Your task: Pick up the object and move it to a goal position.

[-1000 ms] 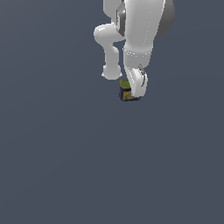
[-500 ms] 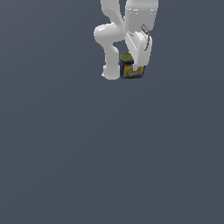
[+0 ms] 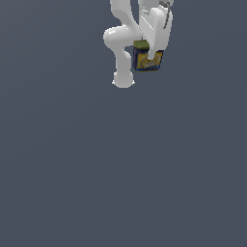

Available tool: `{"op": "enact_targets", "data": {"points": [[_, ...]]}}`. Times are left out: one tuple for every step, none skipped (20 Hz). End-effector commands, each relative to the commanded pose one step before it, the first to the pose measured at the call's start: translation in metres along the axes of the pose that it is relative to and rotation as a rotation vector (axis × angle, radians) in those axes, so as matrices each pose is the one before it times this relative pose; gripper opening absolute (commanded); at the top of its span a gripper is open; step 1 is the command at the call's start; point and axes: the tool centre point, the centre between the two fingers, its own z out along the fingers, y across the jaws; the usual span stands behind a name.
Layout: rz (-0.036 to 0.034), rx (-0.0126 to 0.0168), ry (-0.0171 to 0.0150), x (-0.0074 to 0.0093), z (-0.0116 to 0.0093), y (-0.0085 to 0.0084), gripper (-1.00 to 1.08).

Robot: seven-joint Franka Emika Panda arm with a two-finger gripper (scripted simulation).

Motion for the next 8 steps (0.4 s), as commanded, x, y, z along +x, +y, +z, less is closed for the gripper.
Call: {"op": "enact_targets", "data": {"points": [[-0.00039,0.00257,-0.00092,-0.00045,-0.00678,0.00194,-1.00],[0.00000,0.00000,0.00000,-0.00012,-0.00087,0.00022,-1.00],[0.00000,0.00000,0.00000,-0.00010,-0.00035,-0.00003,-1.00],[0.00000,0.00000,0.00000,-0.00007,0.00016,-0.00028,-1.00],[0.00000,0.00000,0.00000,-0.00004,0.00068,-0.00052,-1.00],[-0.00028,-0.00010,-0.00038,0.00002,0.00106,-0.00070,-1.00],[0.00000,0.00000,0.00000,0.00001,0.00070,-0.00042,-1.00],[0.00000,0.00000,0.00000,0.00000,0.00025,-0.00015,-1.00]]}}
